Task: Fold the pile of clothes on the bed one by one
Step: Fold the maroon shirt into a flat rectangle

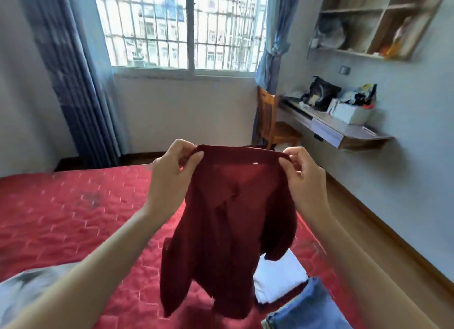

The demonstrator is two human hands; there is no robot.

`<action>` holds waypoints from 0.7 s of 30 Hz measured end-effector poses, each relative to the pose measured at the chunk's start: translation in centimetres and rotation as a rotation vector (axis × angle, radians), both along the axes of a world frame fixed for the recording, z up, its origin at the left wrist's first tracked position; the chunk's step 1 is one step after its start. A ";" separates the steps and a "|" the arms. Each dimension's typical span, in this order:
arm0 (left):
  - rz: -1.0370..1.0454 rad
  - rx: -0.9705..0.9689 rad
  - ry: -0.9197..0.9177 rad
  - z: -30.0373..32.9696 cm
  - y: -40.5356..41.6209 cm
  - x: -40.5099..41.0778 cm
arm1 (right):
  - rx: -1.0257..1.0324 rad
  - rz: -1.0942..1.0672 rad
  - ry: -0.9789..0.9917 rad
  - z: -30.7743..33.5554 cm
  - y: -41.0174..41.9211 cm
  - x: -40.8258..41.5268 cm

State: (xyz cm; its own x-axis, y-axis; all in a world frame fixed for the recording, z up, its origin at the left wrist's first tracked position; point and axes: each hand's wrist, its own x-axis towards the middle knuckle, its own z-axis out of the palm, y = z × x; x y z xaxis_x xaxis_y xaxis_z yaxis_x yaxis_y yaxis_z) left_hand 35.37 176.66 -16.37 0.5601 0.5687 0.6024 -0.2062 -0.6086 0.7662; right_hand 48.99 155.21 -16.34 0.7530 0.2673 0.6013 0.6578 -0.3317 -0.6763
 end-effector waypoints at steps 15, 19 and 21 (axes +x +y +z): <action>0.325 -0.062 0.049 7.6 -15.6 -2.3 | -0.080 0.198 0.014 9.1 -3.6 -7.2; 0.260 -0.170 -0.020 9.2 -17.2 -3.5 | 0.100 0.359 0.122 11.0 -3.2 -9.2; 0.142 -0.258 -0.056 9.8 -17.3 -4.6 | 0.156 0.459 0.209 11.6 -3.2 -9.7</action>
State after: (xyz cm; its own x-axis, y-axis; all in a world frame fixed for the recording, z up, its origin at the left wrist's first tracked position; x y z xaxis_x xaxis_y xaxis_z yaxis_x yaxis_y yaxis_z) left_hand 30.74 159.40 -6.56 0.4342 0.7772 0.4553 -0.1792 -0.4208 0.8893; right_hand 39.28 151.97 -4.70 0.6877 0.5168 0.5099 0.5575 0.0740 -0.8268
